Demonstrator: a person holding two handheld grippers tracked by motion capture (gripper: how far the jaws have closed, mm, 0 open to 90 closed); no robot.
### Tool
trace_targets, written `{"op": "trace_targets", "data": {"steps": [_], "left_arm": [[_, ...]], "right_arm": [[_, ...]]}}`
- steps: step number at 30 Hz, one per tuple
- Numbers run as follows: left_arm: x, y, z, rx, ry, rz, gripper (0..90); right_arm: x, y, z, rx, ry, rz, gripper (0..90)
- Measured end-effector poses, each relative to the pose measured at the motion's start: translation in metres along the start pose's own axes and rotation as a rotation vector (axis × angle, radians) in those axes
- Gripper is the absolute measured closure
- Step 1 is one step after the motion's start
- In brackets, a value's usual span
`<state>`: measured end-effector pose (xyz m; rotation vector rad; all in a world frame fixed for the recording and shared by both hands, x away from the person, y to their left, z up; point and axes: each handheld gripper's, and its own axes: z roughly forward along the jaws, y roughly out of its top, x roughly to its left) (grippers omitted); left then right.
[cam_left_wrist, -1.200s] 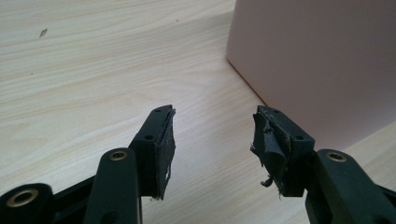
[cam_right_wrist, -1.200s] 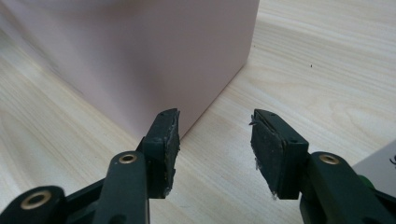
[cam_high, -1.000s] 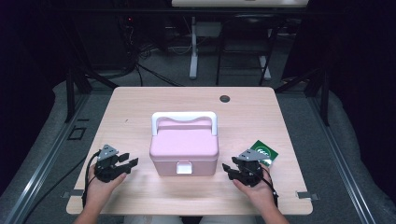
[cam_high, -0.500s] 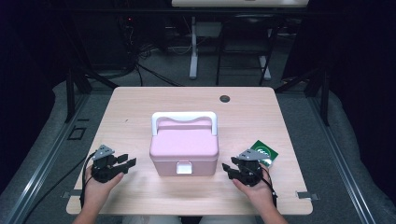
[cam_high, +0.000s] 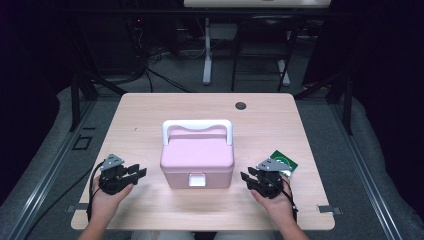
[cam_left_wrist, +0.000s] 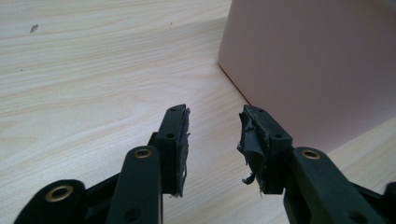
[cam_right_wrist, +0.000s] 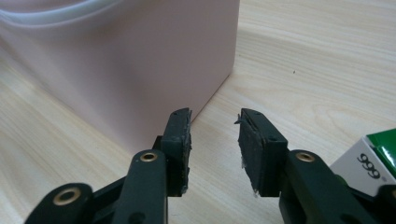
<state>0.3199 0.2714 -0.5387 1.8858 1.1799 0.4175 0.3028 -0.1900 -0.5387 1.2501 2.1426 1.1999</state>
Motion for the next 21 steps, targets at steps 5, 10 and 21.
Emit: {"op": "trace_targets", "data": {"steps": [5,10,21], "left_arm": [[-0.001,0.002,-0.003,-0.011,0.001,-0.001,63.4],[-0.002,0.004,-0.002,-0.006,0.002,0.012,68.6],[-0.007,0.024,-0.011,-0.044,-0.039,0.008,60.7]], "right_arm": [[0.002,0.002,0.001,-0.004,-0.003,-0.009,66.3],[0.002,0.003,0.002,-0.006,-0.002,-0.018,69.1],[0.003,0.019,-0.007,-0.048,0.015,-0.036,61.5]]}}
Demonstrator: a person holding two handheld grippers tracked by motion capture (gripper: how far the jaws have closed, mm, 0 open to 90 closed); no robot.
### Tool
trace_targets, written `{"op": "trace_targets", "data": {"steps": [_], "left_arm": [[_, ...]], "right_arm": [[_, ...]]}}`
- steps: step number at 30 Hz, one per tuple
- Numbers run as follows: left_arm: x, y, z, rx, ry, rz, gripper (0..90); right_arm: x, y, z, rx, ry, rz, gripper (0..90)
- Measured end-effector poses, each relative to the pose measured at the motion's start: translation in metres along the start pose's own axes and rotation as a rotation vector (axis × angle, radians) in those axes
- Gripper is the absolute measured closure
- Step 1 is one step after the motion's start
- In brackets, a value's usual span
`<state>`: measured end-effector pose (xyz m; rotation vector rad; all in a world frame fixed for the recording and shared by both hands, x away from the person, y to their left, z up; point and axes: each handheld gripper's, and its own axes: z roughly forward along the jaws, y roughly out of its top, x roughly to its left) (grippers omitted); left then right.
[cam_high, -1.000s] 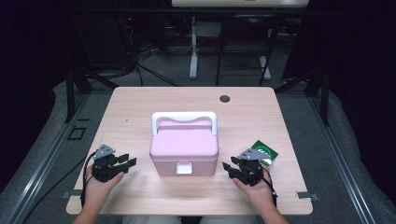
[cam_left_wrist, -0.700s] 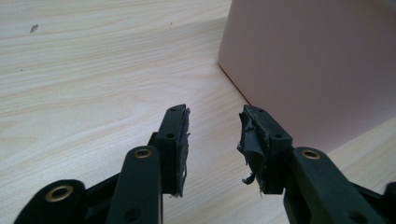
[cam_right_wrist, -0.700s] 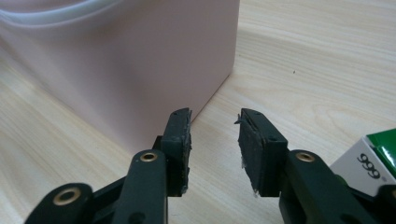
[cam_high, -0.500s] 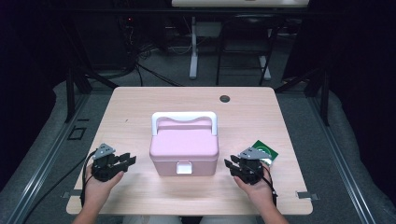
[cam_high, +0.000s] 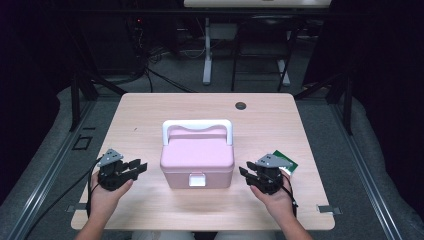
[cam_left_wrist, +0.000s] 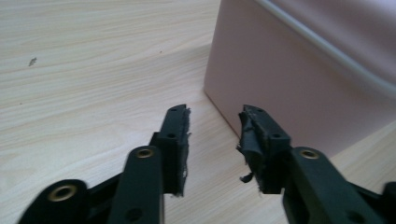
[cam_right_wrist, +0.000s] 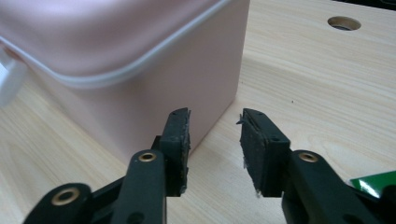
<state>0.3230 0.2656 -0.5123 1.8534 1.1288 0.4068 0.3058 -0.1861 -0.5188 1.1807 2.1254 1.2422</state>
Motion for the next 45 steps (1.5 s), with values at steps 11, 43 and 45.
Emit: {"op": "trace_targets", "data": {"steps": [11,43,45], "left_arm": [[0.003,0.029,-0.002,0.004,-0.02,-0.003,53.3],[-0.027,0.096,0.029,0.041,-0.153,0.034,49.8],[-0.028,0.097,0.033,0.042,-0.157,0.032,50.4]], "right_arm": [[-0.014,0.032,-0.011,-0.01,0.047,0.03,52.3],[-0.02,0.09,0.02,0.006,0.171,0.097,47.3],[-0.018,0.092,0.023,0.005,0.179,0.092,47.3]]}}
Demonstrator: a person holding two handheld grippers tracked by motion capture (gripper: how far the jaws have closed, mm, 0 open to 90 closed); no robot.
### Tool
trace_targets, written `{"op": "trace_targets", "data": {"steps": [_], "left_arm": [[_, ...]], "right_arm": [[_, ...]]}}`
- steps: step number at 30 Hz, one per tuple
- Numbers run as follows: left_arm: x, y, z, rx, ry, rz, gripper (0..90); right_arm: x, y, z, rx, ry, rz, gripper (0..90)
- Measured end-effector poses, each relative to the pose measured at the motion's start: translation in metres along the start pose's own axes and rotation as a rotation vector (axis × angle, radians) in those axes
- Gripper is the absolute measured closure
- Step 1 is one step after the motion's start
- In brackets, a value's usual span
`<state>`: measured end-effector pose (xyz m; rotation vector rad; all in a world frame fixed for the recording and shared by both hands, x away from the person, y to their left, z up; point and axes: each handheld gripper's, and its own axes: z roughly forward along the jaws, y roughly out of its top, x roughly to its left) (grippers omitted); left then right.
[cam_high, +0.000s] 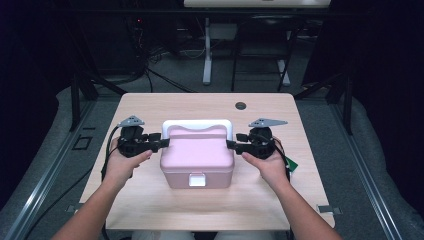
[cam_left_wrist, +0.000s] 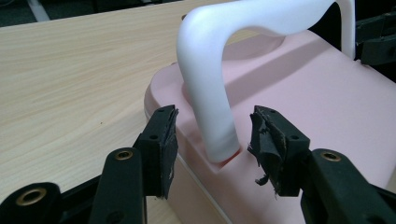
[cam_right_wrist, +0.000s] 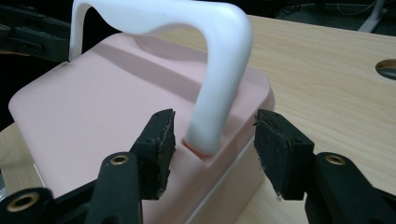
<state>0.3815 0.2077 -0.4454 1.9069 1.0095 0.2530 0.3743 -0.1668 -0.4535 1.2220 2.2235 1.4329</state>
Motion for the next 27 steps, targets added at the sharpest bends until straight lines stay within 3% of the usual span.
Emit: {"op": "trace_targets", "data": {"steps": [7,12,15,21,27], "left_arm": [[-0.003,0.001,0.004,0.003,-0.015,0.014,54.5],[-0.006,0.001,0.005,0.004,0.007,0.026,56.8],[-0.007,0.001,0.003,-0.001,0.018,0.029,64.3],[-0.011,0.0,0.0,-0.011,0.047,0.058,69.9],[-0.013,-0.002,-0.003,-0.02,0.04,0.048,72.9]], "right_arm": [[0.002,0.003,0.008,-0.004,0.009,-0.009,50.4],[0.006,0.004,0.009,-0.003,0.029,-0.022,55.1],[0.012,0.003,0.008,-0.006,-0.006,-0.051,58.9],[0.015,0.002,0.003,-0.013,-0.034,-0.081,68.4],[0.016,0.001,0.001,-0.018,-0.04,-0.069,73.2]]}}
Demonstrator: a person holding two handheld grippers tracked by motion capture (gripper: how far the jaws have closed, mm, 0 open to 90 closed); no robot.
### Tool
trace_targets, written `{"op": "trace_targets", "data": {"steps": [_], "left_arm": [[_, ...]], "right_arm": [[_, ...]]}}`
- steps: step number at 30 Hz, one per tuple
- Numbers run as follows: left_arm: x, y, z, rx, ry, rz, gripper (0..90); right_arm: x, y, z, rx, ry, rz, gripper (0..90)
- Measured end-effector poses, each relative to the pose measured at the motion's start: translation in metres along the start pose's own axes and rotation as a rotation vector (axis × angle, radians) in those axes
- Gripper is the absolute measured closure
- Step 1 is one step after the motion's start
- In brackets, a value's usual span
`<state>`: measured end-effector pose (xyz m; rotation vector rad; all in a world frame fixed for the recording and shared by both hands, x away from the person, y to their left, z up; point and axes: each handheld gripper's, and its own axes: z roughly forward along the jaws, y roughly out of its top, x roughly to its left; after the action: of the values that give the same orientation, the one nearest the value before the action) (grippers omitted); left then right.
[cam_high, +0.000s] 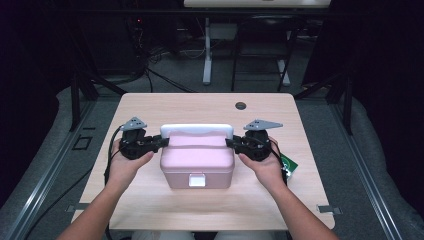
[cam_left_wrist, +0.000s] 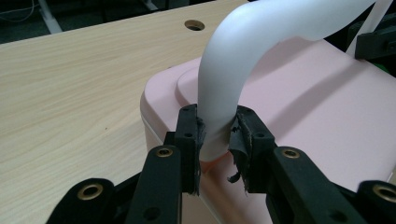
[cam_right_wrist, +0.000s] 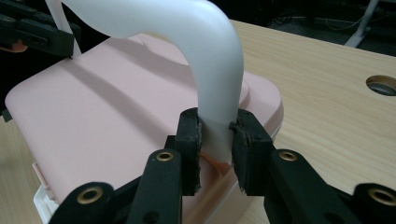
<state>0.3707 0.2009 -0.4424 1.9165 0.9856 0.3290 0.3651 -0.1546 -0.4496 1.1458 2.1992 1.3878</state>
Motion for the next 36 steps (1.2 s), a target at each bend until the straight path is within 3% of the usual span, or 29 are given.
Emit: {"op": "trace_targets", "data": {"steps": [22,36], "left_arm": [[-0.008,-0.011,-0.022,0.027,-0.021,0.021,73.2],[-0.012,0.006,-0.033,-0.002,-0.016,0.018,73.1]], "right_arm": [[0.02,-0.009,-0.013,0.016,0.044,-0.019,73.5],[0.02,0.004,-0.023,-0.032,0.059,-0.002,73.6]]}}
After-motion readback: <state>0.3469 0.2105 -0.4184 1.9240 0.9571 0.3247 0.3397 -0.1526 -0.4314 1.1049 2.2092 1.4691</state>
